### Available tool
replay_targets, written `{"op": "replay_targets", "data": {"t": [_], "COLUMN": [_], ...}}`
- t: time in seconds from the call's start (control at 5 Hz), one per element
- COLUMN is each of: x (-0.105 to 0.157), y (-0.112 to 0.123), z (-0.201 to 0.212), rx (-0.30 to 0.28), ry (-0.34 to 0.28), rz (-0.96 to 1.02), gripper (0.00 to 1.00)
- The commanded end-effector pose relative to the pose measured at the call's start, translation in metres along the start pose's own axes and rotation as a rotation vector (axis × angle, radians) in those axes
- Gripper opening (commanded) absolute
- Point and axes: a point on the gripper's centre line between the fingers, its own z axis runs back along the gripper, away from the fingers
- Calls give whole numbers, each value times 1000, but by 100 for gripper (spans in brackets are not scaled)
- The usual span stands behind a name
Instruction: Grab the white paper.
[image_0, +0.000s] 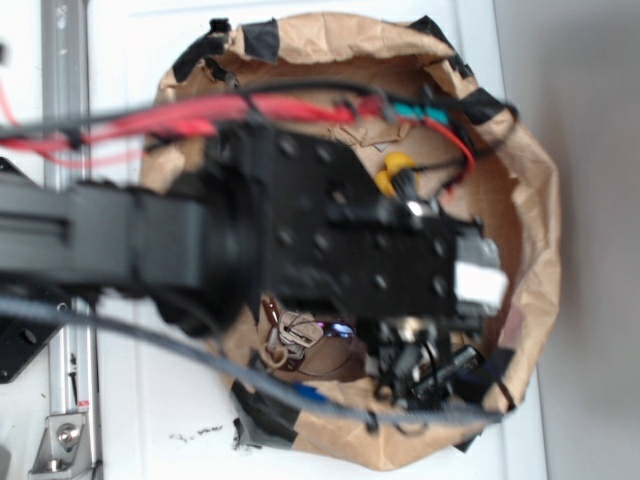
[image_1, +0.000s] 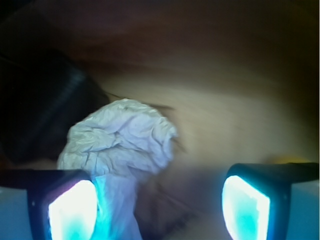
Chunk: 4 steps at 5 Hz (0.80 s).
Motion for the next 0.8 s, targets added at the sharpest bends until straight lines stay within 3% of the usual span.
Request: {"op": "replay_targets", "data": {"t": [0.0, 0.2, 0.4, 0.6], "x": [8, 15, 16, 10], "y": [-22, -22, -27, -30], "z": [17, 6, -17, -25], "rx": [-126, -97, -127, -117], "ry": [-133, -150, -73, -19], "rz": [-64, -33, -25, -15], "gripper": [100, 100, 100, 56]}}
